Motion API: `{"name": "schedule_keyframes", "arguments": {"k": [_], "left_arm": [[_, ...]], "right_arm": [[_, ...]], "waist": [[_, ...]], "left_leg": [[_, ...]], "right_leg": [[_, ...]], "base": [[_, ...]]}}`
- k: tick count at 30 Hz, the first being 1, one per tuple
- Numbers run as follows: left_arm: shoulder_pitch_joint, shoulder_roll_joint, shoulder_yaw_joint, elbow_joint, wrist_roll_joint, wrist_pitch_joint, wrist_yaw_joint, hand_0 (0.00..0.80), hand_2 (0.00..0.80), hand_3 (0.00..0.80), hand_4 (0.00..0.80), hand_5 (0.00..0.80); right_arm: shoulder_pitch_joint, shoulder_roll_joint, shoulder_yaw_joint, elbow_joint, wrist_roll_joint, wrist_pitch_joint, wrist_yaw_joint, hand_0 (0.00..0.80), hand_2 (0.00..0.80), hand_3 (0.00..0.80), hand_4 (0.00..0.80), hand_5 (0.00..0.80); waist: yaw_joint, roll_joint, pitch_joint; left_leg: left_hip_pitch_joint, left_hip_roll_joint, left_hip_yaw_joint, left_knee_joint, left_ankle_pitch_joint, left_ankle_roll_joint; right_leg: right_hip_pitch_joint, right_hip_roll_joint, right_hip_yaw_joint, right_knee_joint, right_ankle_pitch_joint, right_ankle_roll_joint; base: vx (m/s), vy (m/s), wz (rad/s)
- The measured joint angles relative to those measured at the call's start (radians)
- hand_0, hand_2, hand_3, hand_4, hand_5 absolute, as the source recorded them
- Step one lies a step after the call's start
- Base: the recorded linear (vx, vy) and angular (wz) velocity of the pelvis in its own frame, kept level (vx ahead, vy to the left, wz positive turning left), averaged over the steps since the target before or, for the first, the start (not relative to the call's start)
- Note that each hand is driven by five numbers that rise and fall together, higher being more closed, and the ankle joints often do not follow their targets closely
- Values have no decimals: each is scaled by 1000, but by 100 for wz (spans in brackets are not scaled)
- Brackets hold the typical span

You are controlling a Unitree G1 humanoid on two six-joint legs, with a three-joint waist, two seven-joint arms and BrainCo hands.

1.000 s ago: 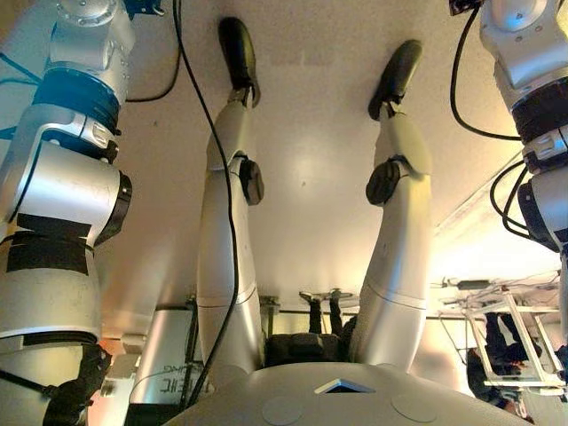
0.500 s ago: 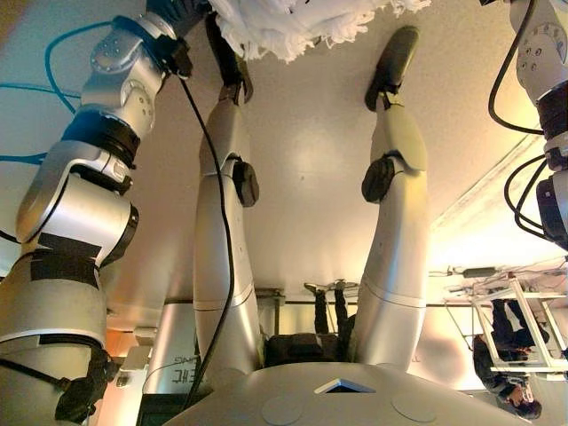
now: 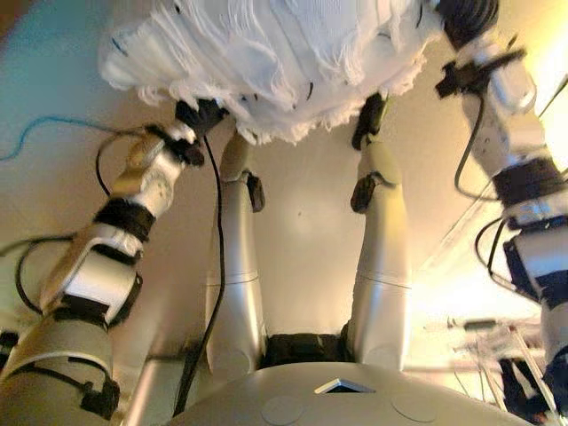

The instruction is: Pick up the cushion and take it to the sofa

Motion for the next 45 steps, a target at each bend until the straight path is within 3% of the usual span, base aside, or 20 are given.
{"name": "schedule_keyframes", "arguments": {"k": [4,7,11,14,18,22,25,30,35,42,45], "left_arm": [[178,-44,47,-92,41,3,0,800,800,800,800,800],[325,-74,119,-169,84,39,0,800,800,800,800,800],[441,-85,177,-262,149,76,2,800,800,800,800,800],[479,-85,207,-315,191,85,9,800,800,800,800,800],[569,-108,271,-404,239,84,50,800,800,800,800,800],[700,-131,306,-485,320,10,138,800,800,800,800,800],[756,-133,320,-551,355,-59,156,800,800,800,800,800],[796,-135,310,-637,355,-121,200,800,800,800,800,800],[794,-136,306,-671,353,-137,241,800,800,800,800,800],[789,-150,242,-671,342,-138,310,800,800,800,800,800],[792,-154,226,-671,331,-139,327,800,800,800,800,800]], "right_arm": [[211,55,-72,-104,-72,-16,-18,800,800,800,800,800],[358,93,-103,-177,-111,-15,-17,800,800,800,800,800],[527,89,-149,-298,-141,10,-13,800,800,800,800,800],[604,104,-190,-336,-141,18,3,800,800,800,800,800],[707,164,-252,-402,-182,63,31,800,800,800,800,800],[850,202,-272,-512,-247,76,51,800,800,800,800,800],[924,209,-289,-597,-267,72,49,800,800,800,800,800],[973,222,-292,-655,-292,30,-16,800,800,800,800,800],[957,241,-263,-679,-339,1,-101,800,800,800,800,800],[945,174,-241,-683,-368,4,-200,800,800,800,800,800],[938,137,-239,-684,-369,7,-207,800,800,800,800,800]], "waist": [[0,-8,1],[5,-35,0],[3,-71,-20],[0,-97,-39],[-1,-95,-66],[0,-72,-206],[-1,-63,-290],[-7,-67,-392],[-5,-75,-414],[-7,-45,-433],[-1,-42,-432]], "left_leg": [[240,24,21,-34,-9,-6],[440,57,45,-89,-16,-25],[624,78,46,-160,-17,-40],[728,92,66,-198,-19,-49],[920,97,104,-288,-22,-59],[1079,89,127,-388,-25,-73],[1160,77,131,-449,-25,-74],[1247,66,174,-518,-14,-73],[1264,82,223,-518,-13,-78],[1259,130,225,-515,-4,-92],[1259,155,226,-509,-7,-87]], "right_leg": [[236,3,-34,-49,12,-11],[433,-3,-122,-128,34,-32],[612,8,-178,-203,40,-40],[707,25,-177,-253,66,-54],[889,46,-171,-360,95,-48],[1031,53,-160,-461,106,-30],[1101,52,-157,-509,106,-19],[1164,50,-148,-564,117,-3],[1160,49,-190,-581,134,-10],[1145,104,-180,-581,141,-36],[1131,136,-167,-579,135,-64]], "base": [[-35,-149,-28],[0,-172,-43],[40,-80,-28],[115,1,-24],[257,102,-21],[203,117,-19],[100,84,-10],[5,-25,-13],[-73,-211,-25],[-56,-358,-9],[-31,-328,-18]]}}
